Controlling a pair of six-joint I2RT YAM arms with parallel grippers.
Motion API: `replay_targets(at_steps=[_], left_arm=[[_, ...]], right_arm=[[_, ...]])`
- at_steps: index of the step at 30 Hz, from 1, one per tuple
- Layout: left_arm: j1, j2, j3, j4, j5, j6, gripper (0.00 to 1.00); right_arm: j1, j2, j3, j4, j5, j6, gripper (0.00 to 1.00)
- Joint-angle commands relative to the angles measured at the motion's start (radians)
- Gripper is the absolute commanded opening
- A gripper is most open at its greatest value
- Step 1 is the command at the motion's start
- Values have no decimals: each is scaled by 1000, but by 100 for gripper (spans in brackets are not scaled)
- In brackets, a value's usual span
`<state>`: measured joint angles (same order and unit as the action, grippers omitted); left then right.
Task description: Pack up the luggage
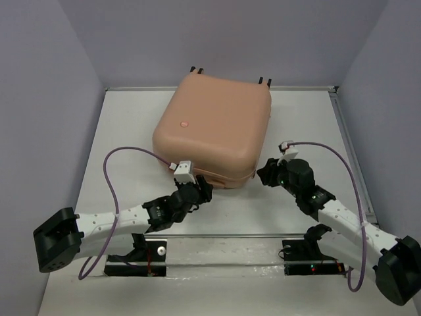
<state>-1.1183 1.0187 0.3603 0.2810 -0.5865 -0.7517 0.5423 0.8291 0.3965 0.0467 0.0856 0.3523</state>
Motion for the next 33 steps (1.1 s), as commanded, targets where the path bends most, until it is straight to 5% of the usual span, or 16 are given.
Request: replay_targets(at_steps=[1,10,23,29,33], left_arm=[[9,-3,57,64,-26,32,64],[35,9,83,66,2,69,64],[61,52,134,72,24,106,64],[64,70,144,81,28,107,63],[64,87,154,99,43,110,63]], right_arm=[[-8,79,34,133,-210,-113,45],[-8,-34,-64,130,-179,-29,40],[-8,134,19,211,-168,-124,46],[-8,179,-16,340,-251,-121,45],[-8,202,-31,415,-274,-119,34]])
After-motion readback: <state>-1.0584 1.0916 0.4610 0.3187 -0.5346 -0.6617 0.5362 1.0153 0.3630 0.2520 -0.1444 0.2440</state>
